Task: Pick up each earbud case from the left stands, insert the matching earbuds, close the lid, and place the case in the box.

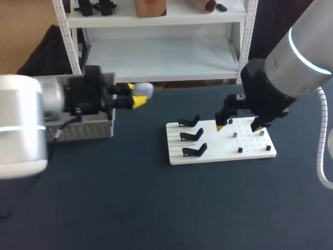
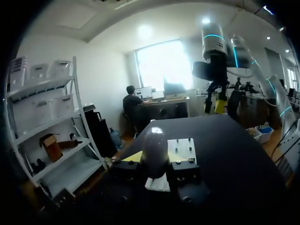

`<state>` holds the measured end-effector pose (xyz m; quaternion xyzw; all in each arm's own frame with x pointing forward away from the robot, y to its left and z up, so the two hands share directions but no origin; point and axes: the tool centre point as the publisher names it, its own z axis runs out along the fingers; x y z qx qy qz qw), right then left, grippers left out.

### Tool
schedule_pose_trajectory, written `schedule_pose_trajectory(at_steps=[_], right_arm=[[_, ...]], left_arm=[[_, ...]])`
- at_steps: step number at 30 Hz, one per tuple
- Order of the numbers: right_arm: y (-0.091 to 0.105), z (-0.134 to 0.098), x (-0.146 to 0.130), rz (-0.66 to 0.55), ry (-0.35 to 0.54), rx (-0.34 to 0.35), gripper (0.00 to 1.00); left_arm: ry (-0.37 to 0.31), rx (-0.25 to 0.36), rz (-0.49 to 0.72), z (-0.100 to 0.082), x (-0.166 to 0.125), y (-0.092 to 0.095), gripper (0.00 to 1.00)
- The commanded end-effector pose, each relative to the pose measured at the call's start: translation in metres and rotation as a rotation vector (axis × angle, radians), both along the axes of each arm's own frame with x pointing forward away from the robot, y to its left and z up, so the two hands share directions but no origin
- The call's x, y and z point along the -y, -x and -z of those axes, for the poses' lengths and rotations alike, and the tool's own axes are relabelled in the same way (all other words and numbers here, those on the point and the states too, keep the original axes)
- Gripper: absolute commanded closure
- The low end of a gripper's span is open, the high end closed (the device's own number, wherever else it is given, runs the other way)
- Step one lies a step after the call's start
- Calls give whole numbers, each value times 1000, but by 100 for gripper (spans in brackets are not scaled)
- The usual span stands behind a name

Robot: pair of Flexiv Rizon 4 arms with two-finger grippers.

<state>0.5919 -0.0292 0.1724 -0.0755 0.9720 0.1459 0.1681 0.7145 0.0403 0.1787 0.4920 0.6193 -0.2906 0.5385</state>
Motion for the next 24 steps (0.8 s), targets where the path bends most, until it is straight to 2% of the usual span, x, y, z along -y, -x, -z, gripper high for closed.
schedule_pose_trajectory(at_steps=[1, 3, 4, 6, 11, 13, 15, 18, 20, 24], right_arm=[[3, 1, 1, 12, -4, 31, 0], [3, 1, 1, 12, -4, 31, 0], [3, 1, 1, 12, -4, 31, 0], [3, 1, 1, 12, -4, 31, 0], [3, 1, 1, 12, -4, 31, 0], [3, 1, 1, 12, -4, 31, 0], [3, 1, 1, 12, -4, 31, 0], [3, 1, 1, 12, -4, 31, 0], [3, 1, 1, 12, -4, 31, 0], [3, 1, 1, 12, -4, 31, 0]], left_arm=[[2, 21, -97, -7, -59, 0, 100], [-9, 31, -103, -5, -80, -12, 100], [-26, 9, -115, -3, -88, -17, 100], [-26, 28, -118, 0, -105, -27, 100], [-45, 4, -184, 20, -152, -58, 100], [-50, -7, -206, 32, -166, -70, 100], [-95, -31, -220, 46, -180, -84, 100], [-103, -73, -239, 71, -196, -103, 100], [-102, -108, -248, 91, -203, -112, 100], [-95, -138, -267, 115, -208, -119, 100]])
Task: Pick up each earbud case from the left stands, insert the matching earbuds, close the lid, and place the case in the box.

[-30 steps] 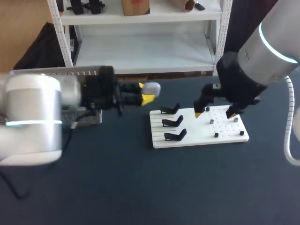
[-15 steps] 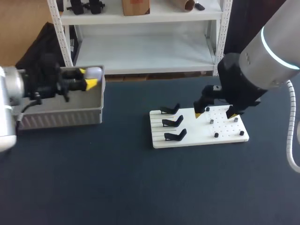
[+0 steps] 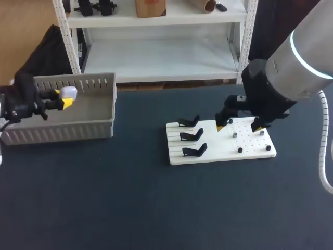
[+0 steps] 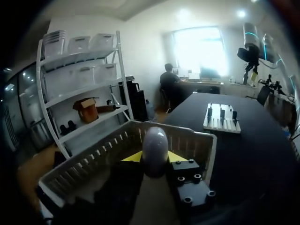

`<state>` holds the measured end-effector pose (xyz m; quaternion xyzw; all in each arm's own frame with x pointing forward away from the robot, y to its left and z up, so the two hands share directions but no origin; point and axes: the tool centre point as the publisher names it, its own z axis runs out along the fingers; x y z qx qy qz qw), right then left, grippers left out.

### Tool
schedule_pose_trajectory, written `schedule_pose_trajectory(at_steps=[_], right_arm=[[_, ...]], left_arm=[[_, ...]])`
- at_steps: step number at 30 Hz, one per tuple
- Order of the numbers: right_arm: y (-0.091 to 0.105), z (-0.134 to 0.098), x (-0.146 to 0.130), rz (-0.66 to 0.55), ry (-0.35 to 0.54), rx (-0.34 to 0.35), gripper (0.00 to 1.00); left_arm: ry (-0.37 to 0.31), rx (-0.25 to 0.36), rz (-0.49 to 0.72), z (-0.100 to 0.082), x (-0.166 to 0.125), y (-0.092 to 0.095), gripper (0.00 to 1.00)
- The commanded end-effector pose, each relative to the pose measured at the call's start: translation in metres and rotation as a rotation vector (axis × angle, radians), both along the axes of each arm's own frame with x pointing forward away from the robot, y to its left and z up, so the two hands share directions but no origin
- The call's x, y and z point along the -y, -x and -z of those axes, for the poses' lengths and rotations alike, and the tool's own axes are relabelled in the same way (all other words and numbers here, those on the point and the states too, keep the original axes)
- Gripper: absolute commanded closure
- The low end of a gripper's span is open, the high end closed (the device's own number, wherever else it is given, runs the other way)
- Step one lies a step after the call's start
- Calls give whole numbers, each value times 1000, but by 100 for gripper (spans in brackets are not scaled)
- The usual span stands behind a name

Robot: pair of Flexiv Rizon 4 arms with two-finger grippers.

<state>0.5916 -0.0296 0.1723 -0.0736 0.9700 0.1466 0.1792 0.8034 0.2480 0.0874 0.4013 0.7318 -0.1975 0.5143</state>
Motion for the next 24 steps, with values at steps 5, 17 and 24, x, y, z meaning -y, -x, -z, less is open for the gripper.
schedule_pose_trajectory(at_steps=[5, 17, 24], right_arm=[[3, 1, 1, 5, 0, 10, 0], [3, 1, 1, 5, 0, 10, 0], [3, 1, 1, 5, 0, 10, 0]], left_arm=[[47, -57, 21, 41, -9, -33, 100], [71, -99, 43, 15, -3, -21, 0], [69, -98, 64, -20, 21, 12, 0]])
